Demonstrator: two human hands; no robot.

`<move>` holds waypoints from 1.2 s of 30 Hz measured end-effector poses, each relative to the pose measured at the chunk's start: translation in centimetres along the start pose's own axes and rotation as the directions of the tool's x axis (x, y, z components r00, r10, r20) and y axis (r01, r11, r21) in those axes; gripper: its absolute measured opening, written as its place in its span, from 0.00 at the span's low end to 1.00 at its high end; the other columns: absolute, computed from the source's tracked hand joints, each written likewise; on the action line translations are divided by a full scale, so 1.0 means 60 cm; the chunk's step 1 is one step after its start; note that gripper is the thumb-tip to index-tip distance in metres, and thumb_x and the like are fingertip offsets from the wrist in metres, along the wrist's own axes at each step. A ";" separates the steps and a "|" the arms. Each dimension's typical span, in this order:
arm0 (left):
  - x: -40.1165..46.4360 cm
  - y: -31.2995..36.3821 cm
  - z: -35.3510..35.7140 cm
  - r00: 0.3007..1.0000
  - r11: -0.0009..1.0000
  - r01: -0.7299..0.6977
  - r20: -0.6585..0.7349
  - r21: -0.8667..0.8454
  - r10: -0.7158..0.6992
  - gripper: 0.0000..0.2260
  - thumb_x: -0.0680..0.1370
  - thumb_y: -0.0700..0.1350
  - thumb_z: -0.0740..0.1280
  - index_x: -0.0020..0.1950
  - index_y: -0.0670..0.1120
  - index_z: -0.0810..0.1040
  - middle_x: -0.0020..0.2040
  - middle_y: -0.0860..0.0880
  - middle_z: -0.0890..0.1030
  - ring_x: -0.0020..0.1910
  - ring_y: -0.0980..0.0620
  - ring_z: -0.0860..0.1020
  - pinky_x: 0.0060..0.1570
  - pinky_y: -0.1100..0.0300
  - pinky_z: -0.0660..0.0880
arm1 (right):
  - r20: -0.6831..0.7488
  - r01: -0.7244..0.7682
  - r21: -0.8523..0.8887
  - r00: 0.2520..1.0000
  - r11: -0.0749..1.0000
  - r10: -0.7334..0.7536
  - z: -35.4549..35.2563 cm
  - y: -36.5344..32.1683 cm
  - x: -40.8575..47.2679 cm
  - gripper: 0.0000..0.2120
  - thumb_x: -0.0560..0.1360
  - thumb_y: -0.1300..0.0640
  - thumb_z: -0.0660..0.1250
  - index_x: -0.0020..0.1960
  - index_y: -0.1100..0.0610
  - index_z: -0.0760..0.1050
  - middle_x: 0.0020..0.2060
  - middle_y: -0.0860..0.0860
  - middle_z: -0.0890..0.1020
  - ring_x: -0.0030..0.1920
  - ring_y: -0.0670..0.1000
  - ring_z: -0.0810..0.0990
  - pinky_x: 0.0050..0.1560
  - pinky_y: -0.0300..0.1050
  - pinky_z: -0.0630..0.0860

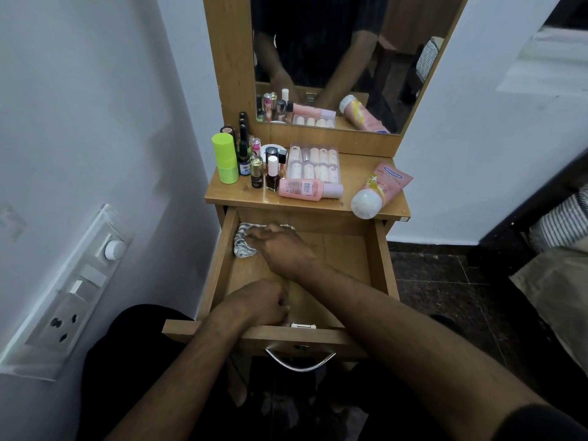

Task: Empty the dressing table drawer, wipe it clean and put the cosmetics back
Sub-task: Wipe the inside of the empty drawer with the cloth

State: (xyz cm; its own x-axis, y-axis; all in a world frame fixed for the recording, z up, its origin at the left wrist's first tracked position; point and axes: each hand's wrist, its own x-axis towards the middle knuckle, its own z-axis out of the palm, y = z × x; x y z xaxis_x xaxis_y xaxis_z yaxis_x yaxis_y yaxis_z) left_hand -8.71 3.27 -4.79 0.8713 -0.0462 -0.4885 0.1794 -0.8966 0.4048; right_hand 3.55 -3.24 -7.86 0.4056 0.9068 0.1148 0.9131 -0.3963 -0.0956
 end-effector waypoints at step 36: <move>-0.004 -0.008 0.001 0.989 0.998 -0.001 -0.149 -0.056 -0.007 0.11 0.82 0.55 0.64 0.58 0.50 0.77 0.52 0.50 0.80 0.50 0.52 0.79 0.50 0.53 0.78 | 0.187 -0.521 -0.015 0.837 0.853 0.514 -0.109 0.075 -0.179 0.16 0.75 0.63 0.72 0.61 0.52 0.82 0.59 0.52 0.82 0.59 0.52 0.80 0.51 0.42 0.75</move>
State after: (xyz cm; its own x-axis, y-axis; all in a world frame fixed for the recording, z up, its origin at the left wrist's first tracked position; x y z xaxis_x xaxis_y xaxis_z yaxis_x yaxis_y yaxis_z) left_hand -9.07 3.69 -4.93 0.9284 0.0265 -0.3706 0.2038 -0.8702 0.4485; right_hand 3.57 -15.72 -3.04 0.8014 0.5821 -0.1378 0.5686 -0.8128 -0.1269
